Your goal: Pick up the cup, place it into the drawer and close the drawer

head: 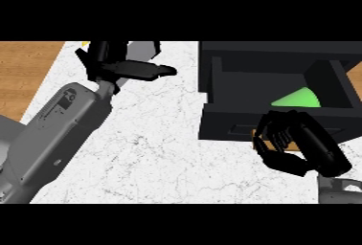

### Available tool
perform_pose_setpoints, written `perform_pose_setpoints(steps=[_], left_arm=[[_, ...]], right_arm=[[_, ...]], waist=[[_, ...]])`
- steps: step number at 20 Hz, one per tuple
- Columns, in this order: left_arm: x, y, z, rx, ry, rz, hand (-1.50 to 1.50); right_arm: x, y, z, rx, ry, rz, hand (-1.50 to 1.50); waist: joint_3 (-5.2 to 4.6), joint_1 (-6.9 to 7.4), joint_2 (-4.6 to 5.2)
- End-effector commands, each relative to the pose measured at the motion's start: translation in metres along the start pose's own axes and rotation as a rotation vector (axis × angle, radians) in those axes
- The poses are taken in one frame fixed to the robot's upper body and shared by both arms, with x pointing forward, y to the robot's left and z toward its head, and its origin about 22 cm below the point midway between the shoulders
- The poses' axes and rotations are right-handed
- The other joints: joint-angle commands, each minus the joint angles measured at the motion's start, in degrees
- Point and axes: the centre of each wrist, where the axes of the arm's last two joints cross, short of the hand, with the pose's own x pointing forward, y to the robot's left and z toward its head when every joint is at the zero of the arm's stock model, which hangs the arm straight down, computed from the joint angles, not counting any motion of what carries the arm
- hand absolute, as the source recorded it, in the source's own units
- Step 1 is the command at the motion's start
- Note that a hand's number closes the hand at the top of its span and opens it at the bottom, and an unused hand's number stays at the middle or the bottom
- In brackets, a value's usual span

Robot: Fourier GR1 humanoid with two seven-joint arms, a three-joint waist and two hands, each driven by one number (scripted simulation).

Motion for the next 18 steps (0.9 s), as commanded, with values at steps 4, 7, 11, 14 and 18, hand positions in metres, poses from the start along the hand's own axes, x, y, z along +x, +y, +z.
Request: perform_pose_setpoints(steps=[4, 7, 11, 14, 18], left_arm=[[-0.011, 0.052, 0.036, 0.026, 0.015, -0.012, -1.50], [-0.015, 0.063, 0.058, 0.025, 0.002, 0.011, -1.50], [-0.008, 0.097, 0.073, 0.050, 0.018, -0.001, -1.50], [0.001, 0.101, 0.069, 0.038, 0.018, 0.002, -1.50], [-0.001, 0.112, 0.081, 0.034, 0.005, -0.008, -1.50]], right_arm=[[-0.022, 0.045, -0.030, 0.116, 0.026, 0.273, 1.50], [-0.042, 0.054, -0.048, 0.142, 0.037, 0.349, 1.50], [-0.069, 0.085, -0.058, 0.161, 0.051, 0.343, 1.50], [-0.089, 0.070, -0.094, 0.156, 0.077, 0.337, 1.50], [-0.097, 0.078, -0.115, 0.161, 0.076, 0.305, 1.50]], waist=[[0.01, -0.06, 0.27], [0.02, 0.44, 0.30], [0.04, -0.52, 0.35], [0.10, 0.32, 0.73], [0.09, 0.21, 0.79]])
